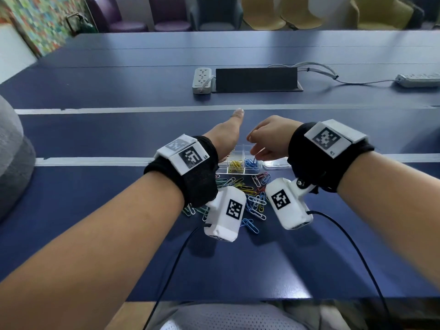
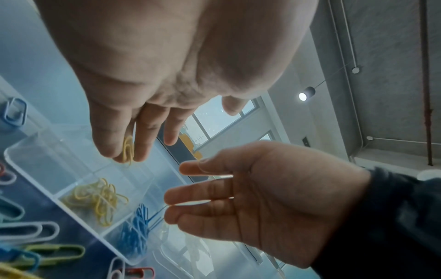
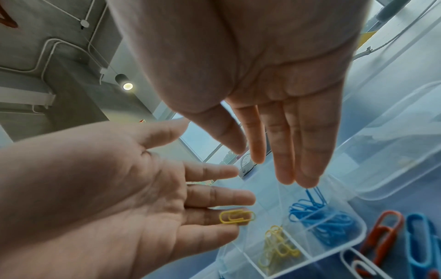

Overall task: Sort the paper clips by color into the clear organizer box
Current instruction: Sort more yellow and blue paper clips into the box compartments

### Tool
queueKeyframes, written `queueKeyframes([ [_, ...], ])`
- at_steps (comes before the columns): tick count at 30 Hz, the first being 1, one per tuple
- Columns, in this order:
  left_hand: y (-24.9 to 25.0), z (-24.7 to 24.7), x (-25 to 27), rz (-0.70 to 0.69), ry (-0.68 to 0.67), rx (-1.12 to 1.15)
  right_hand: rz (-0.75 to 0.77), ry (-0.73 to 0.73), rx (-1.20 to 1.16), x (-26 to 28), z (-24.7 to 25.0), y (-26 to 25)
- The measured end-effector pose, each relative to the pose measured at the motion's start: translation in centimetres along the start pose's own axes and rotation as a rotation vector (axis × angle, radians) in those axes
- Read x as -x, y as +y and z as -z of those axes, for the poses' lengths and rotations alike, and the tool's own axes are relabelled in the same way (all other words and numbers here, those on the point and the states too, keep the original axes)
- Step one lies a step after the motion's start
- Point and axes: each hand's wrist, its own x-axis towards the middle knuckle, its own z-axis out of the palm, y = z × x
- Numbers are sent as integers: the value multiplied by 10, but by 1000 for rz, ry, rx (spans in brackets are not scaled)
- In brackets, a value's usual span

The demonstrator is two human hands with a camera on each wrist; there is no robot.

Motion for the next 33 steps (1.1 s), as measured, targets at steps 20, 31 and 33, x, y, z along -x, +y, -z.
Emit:
queueKeyframes([
  [20,-23,12,21,-265,-3,-836,347,-61,857,47,-19,12],
  [31,-29,-4,19,-353,-103,-1070,363,-30,969,46,-27,21],
  [33,-31,-7,18,-383,-101,-1098,359,-28,916,43,-22,23],
])
